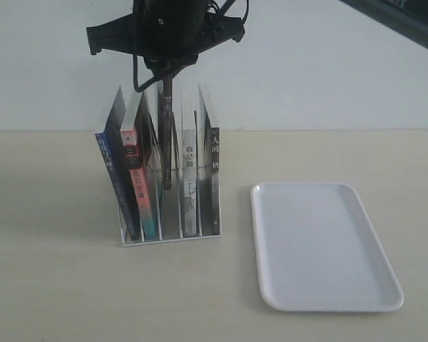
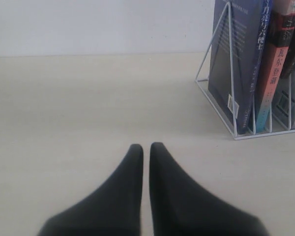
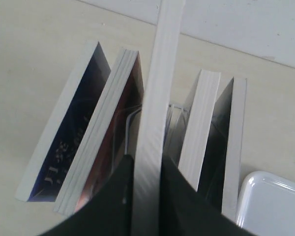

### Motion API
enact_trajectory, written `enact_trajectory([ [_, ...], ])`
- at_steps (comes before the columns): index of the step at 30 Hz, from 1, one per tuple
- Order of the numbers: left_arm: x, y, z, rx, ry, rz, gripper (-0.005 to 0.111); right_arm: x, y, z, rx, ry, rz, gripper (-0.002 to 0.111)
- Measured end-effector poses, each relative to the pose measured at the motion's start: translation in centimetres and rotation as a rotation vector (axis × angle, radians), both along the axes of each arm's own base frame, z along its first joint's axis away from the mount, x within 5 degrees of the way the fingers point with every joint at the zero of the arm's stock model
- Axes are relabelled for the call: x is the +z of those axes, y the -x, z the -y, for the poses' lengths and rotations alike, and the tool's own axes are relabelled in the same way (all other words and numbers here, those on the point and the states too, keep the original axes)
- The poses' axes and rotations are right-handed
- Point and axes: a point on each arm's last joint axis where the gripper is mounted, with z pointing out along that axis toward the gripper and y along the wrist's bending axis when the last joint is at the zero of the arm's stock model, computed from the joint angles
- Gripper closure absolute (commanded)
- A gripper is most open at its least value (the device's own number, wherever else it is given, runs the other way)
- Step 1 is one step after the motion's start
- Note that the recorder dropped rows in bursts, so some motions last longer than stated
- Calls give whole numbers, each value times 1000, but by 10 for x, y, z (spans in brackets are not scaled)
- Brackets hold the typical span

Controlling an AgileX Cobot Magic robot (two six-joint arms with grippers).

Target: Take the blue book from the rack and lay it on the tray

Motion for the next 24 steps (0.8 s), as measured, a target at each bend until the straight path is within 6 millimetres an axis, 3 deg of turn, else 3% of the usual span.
enact_trajectory([
  [11,0,0,0,0,0,0,103,-3,0,0,-5,15,-18,108],
  [20,0,0,0,0,0,0,103,-41,-10,-11,-7,76,-86,108],
  [24,0,0,0,0,0,0,103,-47,-13,-14,-3,75,-86,105],
])
